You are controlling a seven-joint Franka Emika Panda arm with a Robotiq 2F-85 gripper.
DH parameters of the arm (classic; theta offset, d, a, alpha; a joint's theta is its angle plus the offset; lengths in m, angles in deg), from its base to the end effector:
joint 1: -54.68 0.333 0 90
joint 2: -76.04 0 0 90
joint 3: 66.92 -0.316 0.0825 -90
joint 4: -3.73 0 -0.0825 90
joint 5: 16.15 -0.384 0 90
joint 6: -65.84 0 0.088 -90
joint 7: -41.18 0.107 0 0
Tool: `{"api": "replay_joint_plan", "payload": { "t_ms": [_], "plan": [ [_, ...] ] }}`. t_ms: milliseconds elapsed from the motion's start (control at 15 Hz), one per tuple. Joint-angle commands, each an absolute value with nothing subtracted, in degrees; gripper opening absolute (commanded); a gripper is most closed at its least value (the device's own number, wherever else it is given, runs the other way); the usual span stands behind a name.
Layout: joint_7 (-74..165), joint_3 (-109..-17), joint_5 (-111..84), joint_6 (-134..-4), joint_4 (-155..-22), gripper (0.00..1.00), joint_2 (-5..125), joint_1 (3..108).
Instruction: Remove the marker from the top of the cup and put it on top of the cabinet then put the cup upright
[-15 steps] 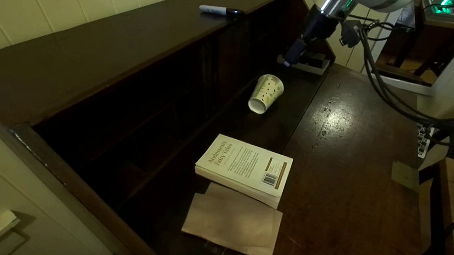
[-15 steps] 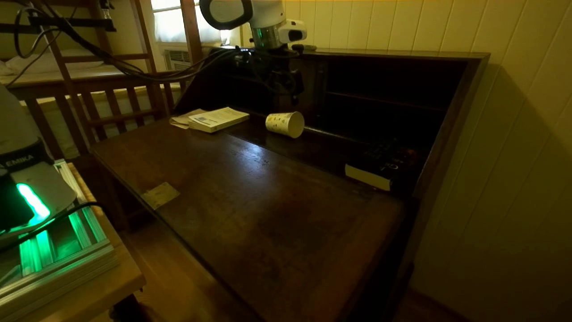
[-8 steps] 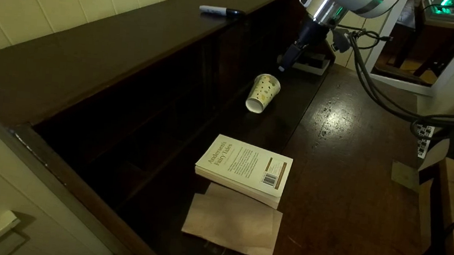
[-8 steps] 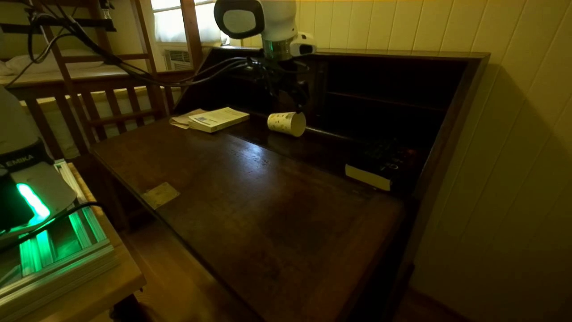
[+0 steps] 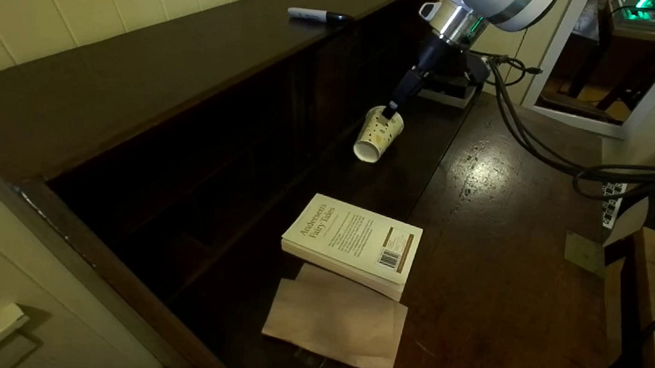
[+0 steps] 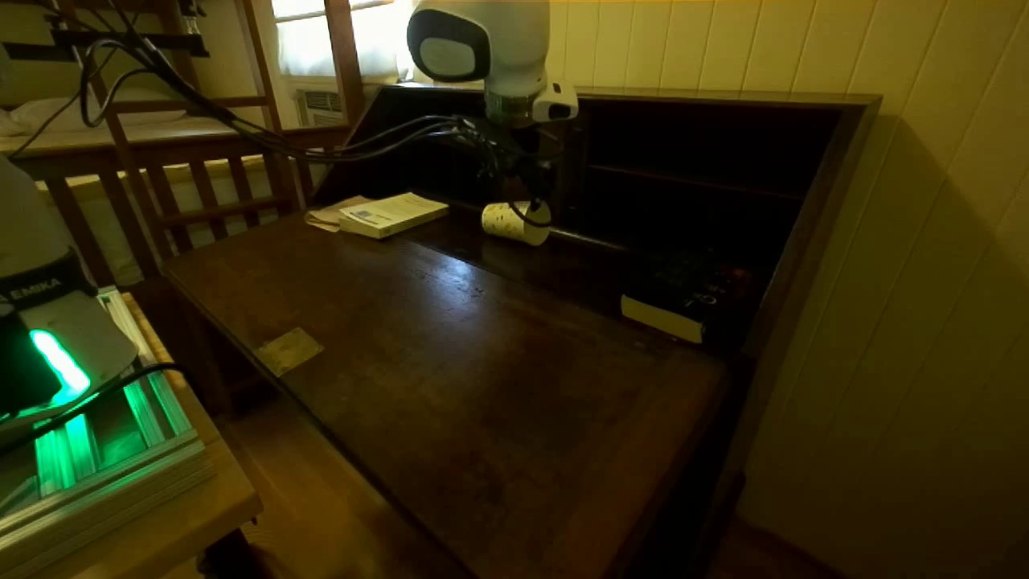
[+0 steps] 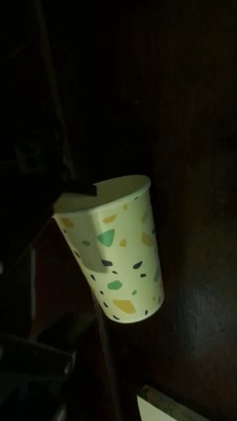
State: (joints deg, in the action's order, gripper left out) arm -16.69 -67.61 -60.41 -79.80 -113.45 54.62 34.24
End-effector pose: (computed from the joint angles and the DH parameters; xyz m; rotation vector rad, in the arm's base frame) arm 0.5673 -0.2130 0.2658 -2.7938 -0.0582 -0.5473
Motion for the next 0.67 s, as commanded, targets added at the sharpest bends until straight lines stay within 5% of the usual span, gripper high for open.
{"api": "replay_joint_plan", "payload": {
  "t_ms": [0,600],
  "plan": [
    [-18.7,-67.6,-62.5,-75.5,-109.7,0.59,51.5,33.4],
    [-13.4,-64.6,-56.7,-76.7,-113.7,0.01,57.6,36.8]
  ]
}}
